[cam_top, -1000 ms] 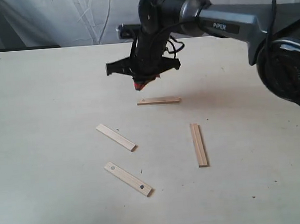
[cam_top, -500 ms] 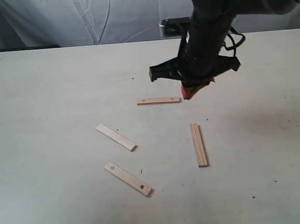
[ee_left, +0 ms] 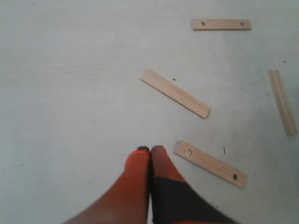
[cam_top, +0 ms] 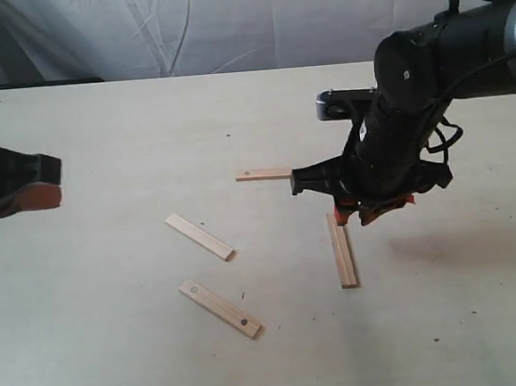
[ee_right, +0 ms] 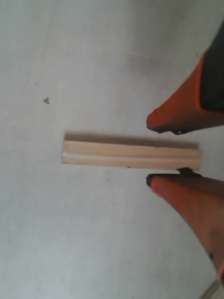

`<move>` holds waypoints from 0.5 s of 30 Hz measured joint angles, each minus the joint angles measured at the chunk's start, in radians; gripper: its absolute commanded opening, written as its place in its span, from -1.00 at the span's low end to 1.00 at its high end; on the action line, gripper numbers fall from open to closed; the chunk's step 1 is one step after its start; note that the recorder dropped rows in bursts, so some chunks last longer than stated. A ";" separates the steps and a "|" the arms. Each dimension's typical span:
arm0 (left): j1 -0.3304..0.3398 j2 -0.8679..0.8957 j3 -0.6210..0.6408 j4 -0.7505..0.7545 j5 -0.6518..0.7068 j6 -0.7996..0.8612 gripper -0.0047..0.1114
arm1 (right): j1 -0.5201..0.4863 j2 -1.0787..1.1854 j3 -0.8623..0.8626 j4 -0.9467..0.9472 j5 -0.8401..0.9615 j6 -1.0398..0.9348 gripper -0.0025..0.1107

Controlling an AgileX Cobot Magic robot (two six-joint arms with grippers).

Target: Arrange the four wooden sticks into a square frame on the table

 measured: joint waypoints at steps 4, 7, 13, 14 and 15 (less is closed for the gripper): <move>-0.100 0.039 0.005 0.015 -0.075 0.000 -0.92 | 0.016 0.000 0.000 0.139 -0.066 -0.130 -0.96; -0.104 0.048 0.008 0.061 -0.120 -0.009 -0.92 | 0.064 0.006 0.000 0.217 -0.121 -0.221 -0.97; -0.021 0.048 0.008 0.174 -0.150 -0.026 -0.92 | 0.147 0.123 -0.104 0.246 -0.115 -0.282 -0.97; -0.008 0.048 0.008 0.190 -0.148 -0.026 -0.92 | 0.153 0.145 -0.131 0.246 -0.109 -0.284 -0.97; 0.008 0.048 0.008 0.202 -0.143 -0.026 -0.92 | 0.160 0.172 -0.166 0.242 -0.104 -0.288 -0.97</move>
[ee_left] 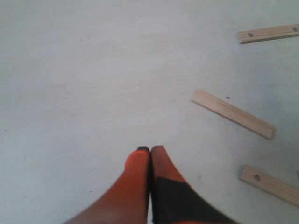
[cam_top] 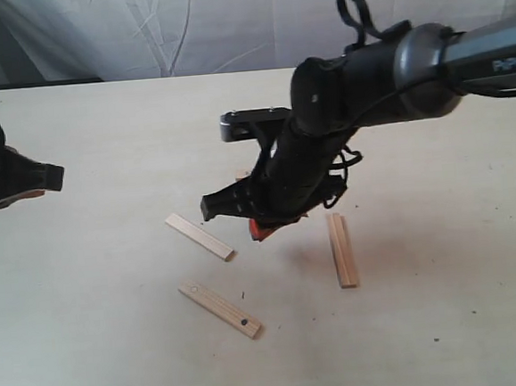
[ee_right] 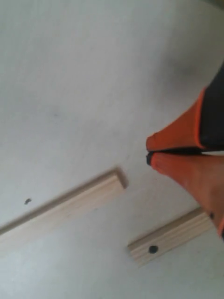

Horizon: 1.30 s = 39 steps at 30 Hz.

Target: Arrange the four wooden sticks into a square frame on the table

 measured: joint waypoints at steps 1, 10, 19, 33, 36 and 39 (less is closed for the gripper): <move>0.018 0.000 0.000 0.008 0.008 0.000 -0.92 | 0.008 0.026 -0.034 -0.006 0.009 -0.002 -0.97; 0.127 0.004 0.000 0.023 0.091 -0.019 -0.92 | 0.016 0.163 -0.212 -0.087 0.057 -0.007 -0.97; 0.129 0.004 0.000 0.005 0.097 -0.029 -0.92 | 0.048 0.216 -0.219 -0.114 0.070 -0.007 -0.97; 0.129 0.004 0.000 0.005 0.097 -0.029 -0.92 | 0.082 0.223 -0.225 0.001 0.082 -0.011 -0.97; 0.129 0.004 0.000 0.005 0.097 -0.029 -0.92 | 0.082 0.225 -0.225 0.024 0.084 -0.011 -0.97; 0.129 0.004 0.000 0.005 0.097 -0.029 -0.92 | 0.082 0.225 -0.225 0.027 0.080 -0.011 -0.97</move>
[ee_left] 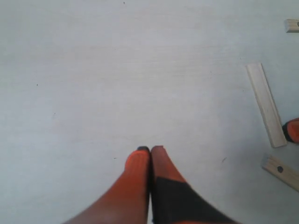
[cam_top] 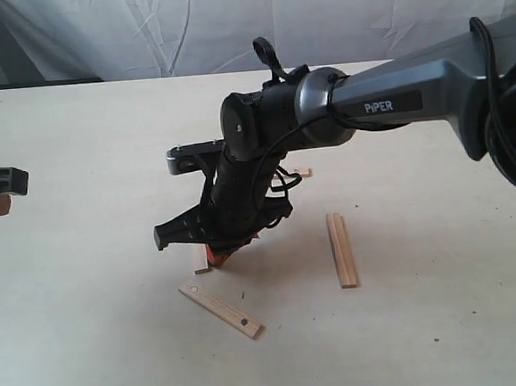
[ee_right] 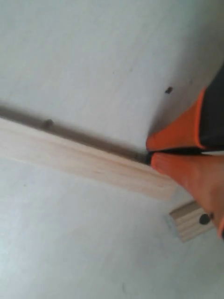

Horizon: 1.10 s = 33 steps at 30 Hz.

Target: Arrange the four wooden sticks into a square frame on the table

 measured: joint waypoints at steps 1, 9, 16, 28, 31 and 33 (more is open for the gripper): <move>0.000 0.000 0.000 0.000 0.000 0.000 -0.92 | 0.000 0.000 0.000 0.000 -0.001 0.000 -0.97; -0.004 0.000 0.000 -0.093 -0.013 0.070 -0.92 | -0.111 -0.100 0.000 -0.020 0.079 0.014 -0.97; -0.148 0.016 0.002 -0.158 -0.117 0.069 -0.92 | -0.213 -0.278 0.142 -0.173 0.077 0.110 -0.97; -0.436 0.351 -0.062 -0.163 -0.253 -0.089 -0.51 | -0.212 -0.413 0.380 -0.193 -0.028 0.165 -0.97; -0.462 0.421 -0.088 -0.167 -0.249 -0.094 -0.34 | -0.212 -0.413 0.387 -0.193 -0.028 0.165 -0.97; -0.466 0.453 -0.097 -0.180 -0.265 -0.096 -0.31 | -0.212 -0.413 0.387 -0.193 -0.030 0.165 -0.97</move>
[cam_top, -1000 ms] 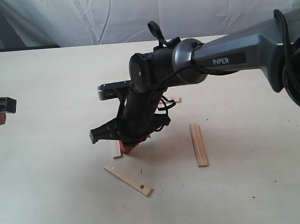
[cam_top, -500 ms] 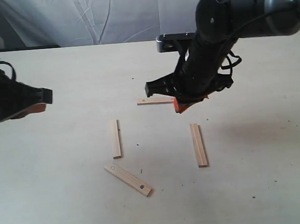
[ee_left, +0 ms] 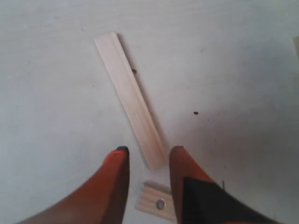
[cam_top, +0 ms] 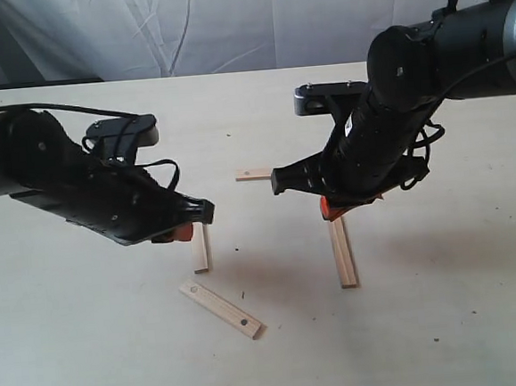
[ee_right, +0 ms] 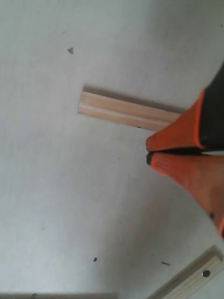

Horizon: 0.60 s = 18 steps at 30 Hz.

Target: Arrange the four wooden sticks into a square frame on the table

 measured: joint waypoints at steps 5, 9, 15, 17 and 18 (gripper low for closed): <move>0.000 0.077 -0.008 -0.013 -0.047 -0.003 -0.31 | 0.000 0.000 0.000 0.000 -0.002 0.004 -0.97; -0.002 0.131 -0.015 -0.027 -0.061 -0.003 -0.31 | 0.000 0.000 0.000 -0.005 -0.006 0.004 -0.97; -0.002 0.165 -0.065 -0.029 -0.048 -0.003 -0.31 | 0.000 0.000 0.000 -0.011 -0.020 0.004 -0.97; -0.002 0.165 -0.085 -0.029 -0.037 -0.003 -0.31 | 0.000 0.000 0.000 -0.021 -0.021 0.004 -0.97; -0.002 0.165 -0.093 -0.029 -0.036 -0.003 -0.31 | 0.000 0.000 0.000 -0.025 -0.022 0.004 -0.97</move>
